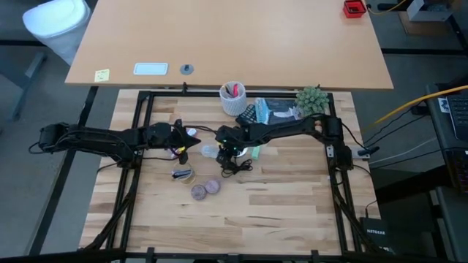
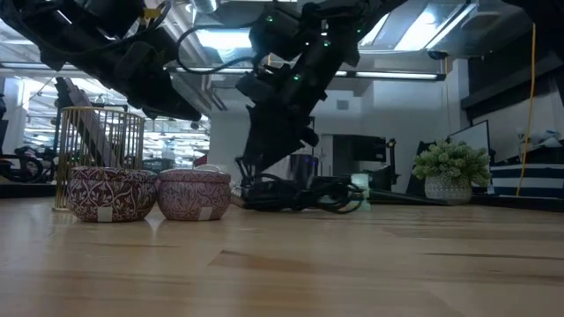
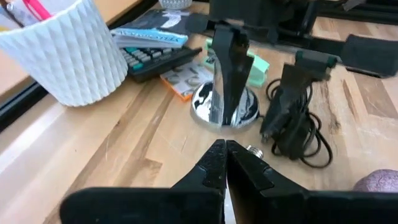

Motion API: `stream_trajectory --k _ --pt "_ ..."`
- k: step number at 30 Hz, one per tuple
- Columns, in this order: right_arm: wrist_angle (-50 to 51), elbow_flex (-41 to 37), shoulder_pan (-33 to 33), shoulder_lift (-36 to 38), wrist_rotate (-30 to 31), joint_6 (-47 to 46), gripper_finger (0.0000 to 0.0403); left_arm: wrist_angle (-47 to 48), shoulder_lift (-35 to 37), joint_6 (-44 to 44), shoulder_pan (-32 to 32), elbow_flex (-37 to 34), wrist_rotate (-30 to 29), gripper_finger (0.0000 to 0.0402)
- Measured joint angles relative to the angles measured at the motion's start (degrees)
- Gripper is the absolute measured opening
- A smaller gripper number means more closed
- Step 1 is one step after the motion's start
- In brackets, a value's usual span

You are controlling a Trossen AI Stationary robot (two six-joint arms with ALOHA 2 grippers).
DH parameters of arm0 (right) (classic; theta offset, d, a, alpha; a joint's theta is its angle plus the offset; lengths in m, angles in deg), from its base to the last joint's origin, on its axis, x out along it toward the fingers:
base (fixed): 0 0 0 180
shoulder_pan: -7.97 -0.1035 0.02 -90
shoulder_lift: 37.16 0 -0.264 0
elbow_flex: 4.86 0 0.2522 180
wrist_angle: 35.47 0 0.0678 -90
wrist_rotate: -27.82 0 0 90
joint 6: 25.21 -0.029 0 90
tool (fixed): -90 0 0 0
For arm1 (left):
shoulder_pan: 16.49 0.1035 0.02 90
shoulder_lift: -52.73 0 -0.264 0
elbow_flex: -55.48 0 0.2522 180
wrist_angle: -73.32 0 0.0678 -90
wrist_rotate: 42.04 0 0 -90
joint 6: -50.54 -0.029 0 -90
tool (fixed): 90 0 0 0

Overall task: Screw lightbulb
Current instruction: Insert the white lightbulb into the silver lamp

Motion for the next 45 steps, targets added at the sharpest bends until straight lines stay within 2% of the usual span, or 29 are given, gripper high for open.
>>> stream_trajectory --k 5,12,24,36,45 --pt "1.8 -0.4 0.1 2.4 2.5 0.9 0.0195 -0.1 0.0 0.3 0.0 0.0 0.0 0.0004" --pt "-6.5 -0.3 0.0 2.4 2.4 1.2 0.0195 -0.2 0.0 0.4 0.0 0.0 0.0 0.0004" --pt "-10.9 -0.2 0.0 1.6 -5.1 0.9 0.0195 -0.2 0.0 -1.1 0.0 0.0 0.0 0.0005" --pt "-12.4 0.0 -0.1 -2.0 -9.6 -1.1 0.0196 0.4 0.0 -3.0 0.0 0.0 -0.1 0.0004" --pt "-11.8 0.0 0.0 -3.8 -3.3 -0.6 0.0196 1.7 -0.1 -3.0 0.0 0.0 -0.1 0.0005"
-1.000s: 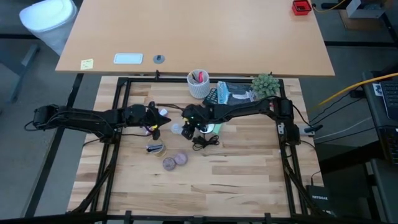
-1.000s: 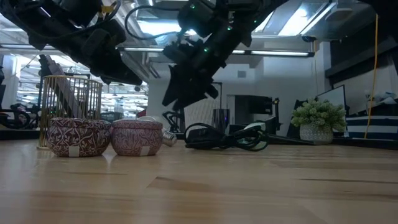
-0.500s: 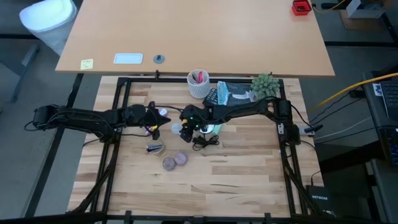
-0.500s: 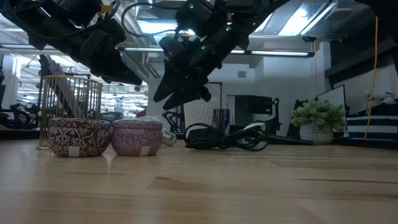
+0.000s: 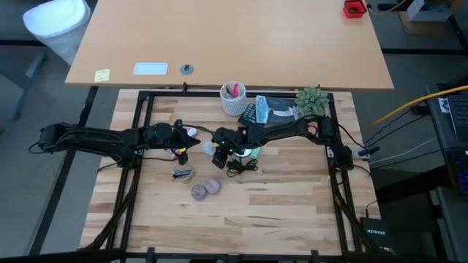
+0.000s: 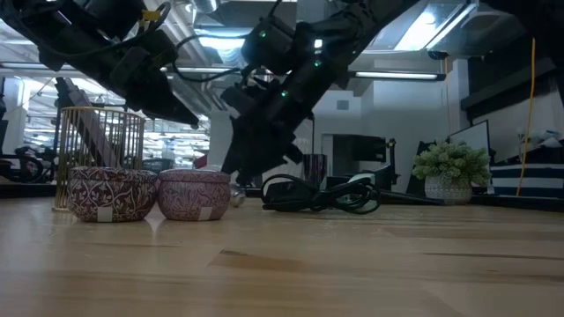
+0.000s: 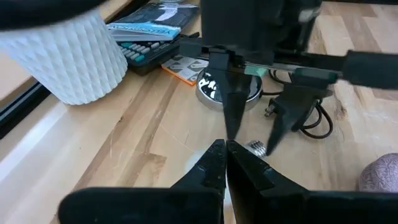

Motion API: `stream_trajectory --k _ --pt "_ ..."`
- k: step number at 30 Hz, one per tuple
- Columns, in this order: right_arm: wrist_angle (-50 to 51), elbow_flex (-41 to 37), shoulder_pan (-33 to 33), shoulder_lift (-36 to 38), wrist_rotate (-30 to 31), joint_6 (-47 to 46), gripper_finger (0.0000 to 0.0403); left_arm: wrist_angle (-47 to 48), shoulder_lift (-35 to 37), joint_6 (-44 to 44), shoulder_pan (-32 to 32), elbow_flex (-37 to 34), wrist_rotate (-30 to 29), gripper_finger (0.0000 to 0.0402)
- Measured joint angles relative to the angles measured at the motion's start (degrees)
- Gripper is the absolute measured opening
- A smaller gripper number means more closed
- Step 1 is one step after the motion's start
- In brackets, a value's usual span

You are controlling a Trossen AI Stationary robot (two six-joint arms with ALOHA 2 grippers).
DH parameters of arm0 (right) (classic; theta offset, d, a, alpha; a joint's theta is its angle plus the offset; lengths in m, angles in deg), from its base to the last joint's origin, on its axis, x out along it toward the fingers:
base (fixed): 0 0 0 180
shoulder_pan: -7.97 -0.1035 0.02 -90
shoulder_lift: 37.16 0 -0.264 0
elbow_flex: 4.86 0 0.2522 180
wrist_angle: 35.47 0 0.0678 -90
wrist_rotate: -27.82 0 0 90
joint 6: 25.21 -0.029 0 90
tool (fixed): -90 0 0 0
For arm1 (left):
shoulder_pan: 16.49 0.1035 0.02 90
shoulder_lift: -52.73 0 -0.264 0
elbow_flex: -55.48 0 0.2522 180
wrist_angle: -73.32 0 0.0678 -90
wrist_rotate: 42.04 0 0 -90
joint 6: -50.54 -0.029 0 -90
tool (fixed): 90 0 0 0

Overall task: Screw lightbulb
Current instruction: Insert the white lightbulb into the silver lamp

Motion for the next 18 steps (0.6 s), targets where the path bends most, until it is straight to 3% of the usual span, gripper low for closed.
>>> stream_trajectory --k 13,18 --pt "-4.7 0.0 0.0 -4.1 2.9 -3.4 0.0196 1.2 0.0 0.4 0.0 0.0 0.0 0.0004" --pt "-6.1 0.0 0.0 -4.1 3.7 1.2 0.0195 1.4 0.0 0.4 0.0 0.0 0.0 0.0002"
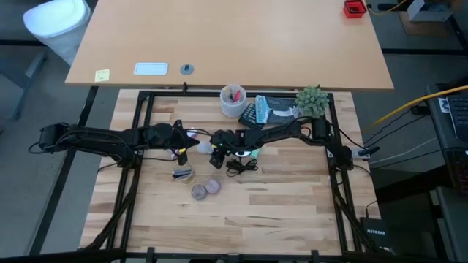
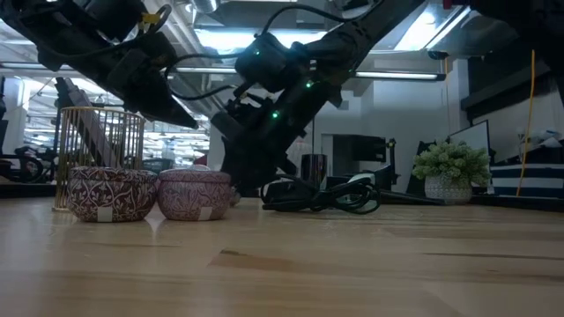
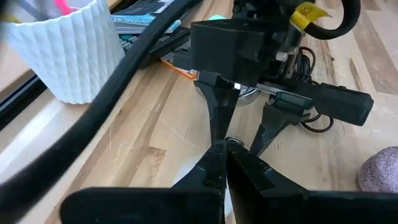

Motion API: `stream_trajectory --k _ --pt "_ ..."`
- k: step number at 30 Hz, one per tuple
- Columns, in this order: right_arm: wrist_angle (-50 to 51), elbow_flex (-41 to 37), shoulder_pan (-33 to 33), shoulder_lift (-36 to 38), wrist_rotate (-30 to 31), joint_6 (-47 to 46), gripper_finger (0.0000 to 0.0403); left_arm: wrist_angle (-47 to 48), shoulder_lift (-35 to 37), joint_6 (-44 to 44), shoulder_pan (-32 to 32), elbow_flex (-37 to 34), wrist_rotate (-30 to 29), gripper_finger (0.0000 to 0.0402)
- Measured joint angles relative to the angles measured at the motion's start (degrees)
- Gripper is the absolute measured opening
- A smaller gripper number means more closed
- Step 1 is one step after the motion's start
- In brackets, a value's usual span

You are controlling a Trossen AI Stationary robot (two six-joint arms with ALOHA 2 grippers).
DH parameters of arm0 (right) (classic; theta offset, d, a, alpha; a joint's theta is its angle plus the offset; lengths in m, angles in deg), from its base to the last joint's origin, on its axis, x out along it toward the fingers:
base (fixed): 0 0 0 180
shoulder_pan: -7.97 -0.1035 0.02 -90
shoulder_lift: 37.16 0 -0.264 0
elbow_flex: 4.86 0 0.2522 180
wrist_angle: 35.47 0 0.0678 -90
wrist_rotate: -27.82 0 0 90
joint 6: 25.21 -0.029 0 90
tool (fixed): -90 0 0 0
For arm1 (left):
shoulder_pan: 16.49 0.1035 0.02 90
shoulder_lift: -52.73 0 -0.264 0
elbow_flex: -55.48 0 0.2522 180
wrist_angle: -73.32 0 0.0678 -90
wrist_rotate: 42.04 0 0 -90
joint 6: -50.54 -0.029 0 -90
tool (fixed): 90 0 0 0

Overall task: Screw lightbulb
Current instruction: Insert the white lightbulb into the silver lamp

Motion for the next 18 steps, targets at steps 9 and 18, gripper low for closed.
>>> stream_trajectory --k 9,18 --pt "-0.1 0.0 0.0 0.0 -5.6 0.7 0.0127 2.7 0.0 1.4 0.0 0.0 0.0 0.0001" --pt "-0.7 0.1 0.0 0.2 -6.6 0.2 0.0066 2.8 0.0 1.5 0.0 0.0 -0.1 0.0005"
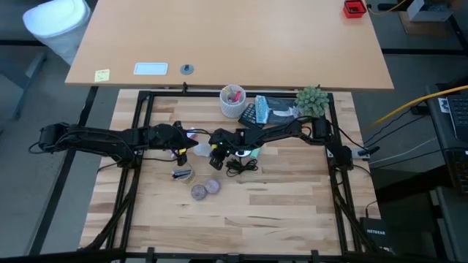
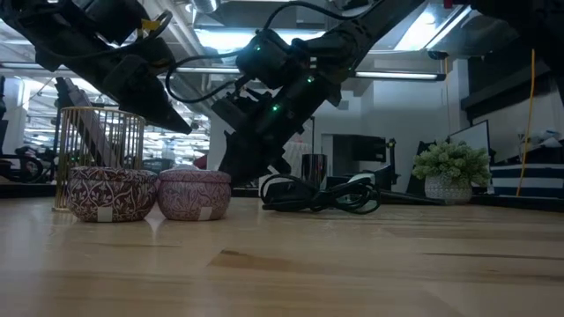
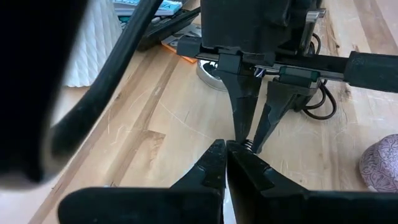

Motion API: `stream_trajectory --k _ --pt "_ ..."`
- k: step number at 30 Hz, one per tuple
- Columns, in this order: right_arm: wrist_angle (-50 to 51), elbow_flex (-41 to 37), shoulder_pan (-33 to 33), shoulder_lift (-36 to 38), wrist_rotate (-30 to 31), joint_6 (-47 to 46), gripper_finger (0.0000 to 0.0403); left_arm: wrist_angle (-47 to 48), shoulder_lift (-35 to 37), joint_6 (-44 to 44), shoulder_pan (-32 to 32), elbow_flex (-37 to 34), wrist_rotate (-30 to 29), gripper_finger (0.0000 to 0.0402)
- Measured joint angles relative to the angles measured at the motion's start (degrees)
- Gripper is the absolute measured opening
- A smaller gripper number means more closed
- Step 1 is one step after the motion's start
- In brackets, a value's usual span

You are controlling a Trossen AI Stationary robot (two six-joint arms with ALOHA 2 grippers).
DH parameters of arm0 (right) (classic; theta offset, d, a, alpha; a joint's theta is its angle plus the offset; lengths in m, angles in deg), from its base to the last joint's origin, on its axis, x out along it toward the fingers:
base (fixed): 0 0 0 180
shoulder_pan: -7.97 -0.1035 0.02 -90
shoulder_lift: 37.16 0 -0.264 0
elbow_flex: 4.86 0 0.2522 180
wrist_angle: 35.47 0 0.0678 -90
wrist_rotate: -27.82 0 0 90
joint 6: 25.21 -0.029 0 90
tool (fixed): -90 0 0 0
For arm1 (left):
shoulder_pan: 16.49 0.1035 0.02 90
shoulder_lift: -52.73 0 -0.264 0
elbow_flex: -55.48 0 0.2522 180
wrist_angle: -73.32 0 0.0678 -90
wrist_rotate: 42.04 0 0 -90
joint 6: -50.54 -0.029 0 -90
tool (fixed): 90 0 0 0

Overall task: Screw lightbulb
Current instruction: Insert the white lightbulb into the silver lamp

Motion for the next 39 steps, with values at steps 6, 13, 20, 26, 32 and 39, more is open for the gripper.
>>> stream_trajectory --k 6,13,20,26,32,39 --pt "-0.1 -0.1 0.0 0.0 0.0 -0.2 0.0116 0.0 0.0 0.0 0.0 0.0 0.0 0.0002" --pt "-4.5 -0.1 0.0 -0.2 -2.6 -0.2 0.0211 -0.1 0.0 0.0 0.0 0.0 0.0 0.0003" --pt "-4.9 3.0 0.0 -0.1 -4.9 2.3 0.0248 -0.1 0.0 0.0 0.0 0.0 0.0 0.0003" --pt "-4.1 3.1 -0.5 -0.1 -4.5 10.4 0.0250 0.0 0.0 0.0 0.0 0.0 0.0 0.0004" --pt "-3.6 3.1 -0.4 -0.1 -3.2 12.1 0.0250 0.0 0.0 0.0 0.0 0.0 0.0 0.0004" --pt "-3.3 3.1 -0.4 -0.5 -1.5 13.6 0.0250 -0.1 0.0 -0.5 0.0 0.0 0.0 0.0004"
